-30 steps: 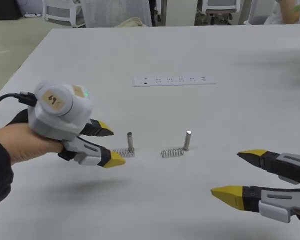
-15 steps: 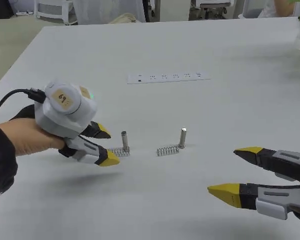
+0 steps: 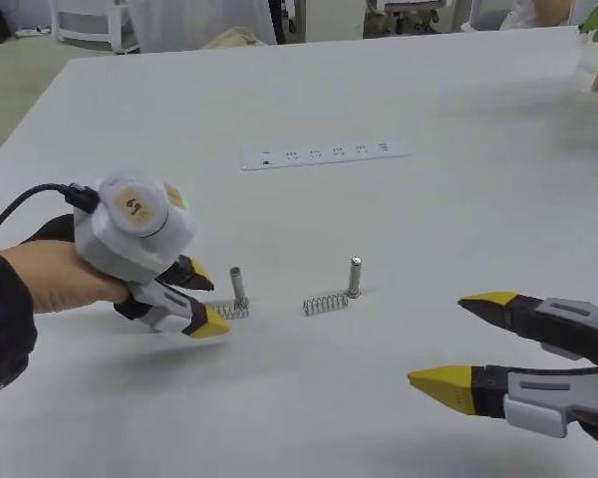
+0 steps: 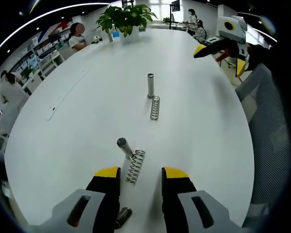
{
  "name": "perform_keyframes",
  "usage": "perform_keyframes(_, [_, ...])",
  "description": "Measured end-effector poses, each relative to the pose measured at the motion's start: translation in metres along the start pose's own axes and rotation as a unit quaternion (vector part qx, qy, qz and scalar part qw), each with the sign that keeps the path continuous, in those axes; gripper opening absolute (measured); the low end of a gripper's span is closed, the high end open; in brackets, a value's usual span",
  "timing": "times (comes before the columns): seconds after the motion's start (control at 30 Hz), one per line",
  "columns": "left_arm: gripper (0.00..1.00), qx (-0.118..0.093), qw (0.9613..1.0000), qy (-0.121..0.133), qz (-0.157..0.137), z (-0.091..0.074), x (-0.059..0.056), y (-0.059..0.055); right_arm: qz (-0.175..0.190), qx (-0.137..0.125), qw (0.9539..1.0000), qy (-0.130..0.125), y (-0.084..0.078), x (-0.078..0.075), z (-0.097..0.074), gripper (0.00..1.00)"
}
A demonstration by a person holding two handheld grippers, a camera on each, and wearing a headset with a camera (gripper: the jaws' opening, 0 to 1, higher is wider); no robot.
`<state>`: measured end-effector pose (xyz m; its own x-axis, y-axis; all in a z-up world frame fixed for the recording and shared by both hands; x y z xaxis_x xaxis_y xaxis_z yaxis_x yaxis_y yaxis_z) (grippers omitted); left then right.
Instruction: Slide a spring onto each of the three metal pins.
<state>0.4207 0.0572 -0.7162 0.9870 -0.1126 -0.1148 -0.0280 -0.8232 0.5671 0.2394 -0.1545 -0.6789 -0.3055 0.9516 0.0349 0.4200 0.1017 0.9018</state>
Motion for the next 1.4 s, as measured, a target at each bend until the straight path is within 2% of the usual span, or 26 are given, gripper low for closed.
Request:
perform_keyframes(0.8, [0.18,0.055,0.9984,0.004,0.008,0.013,0.004,-0.005,0.005,-0.001,1.0,-0.001,-0.002,-0.001,0.0,0.63])
perform_keyframes(1.4, [0.09,0.08,0.9965,0.001,0.024,0.016,-0.003,-0.008,0.008,-0.002,1.0,0.0,-0.001,-0.001,0.001,0.62])
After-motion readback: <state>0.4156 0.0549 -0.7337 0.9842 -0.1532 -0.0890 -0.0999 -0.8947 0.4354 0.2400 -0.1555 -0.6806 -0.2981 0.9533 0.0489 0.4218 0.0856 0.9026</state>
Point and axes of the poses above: the centre of the closed fingertips' face, and the gripper's own axes: z roughly forward along the fingers, x roughly to its left, y roughly out of its top, the point moved 6 cm from there along -z, roughly backward along the fingers, and after that the axes turned 15 degrees about -y, right-handed, at the moved point
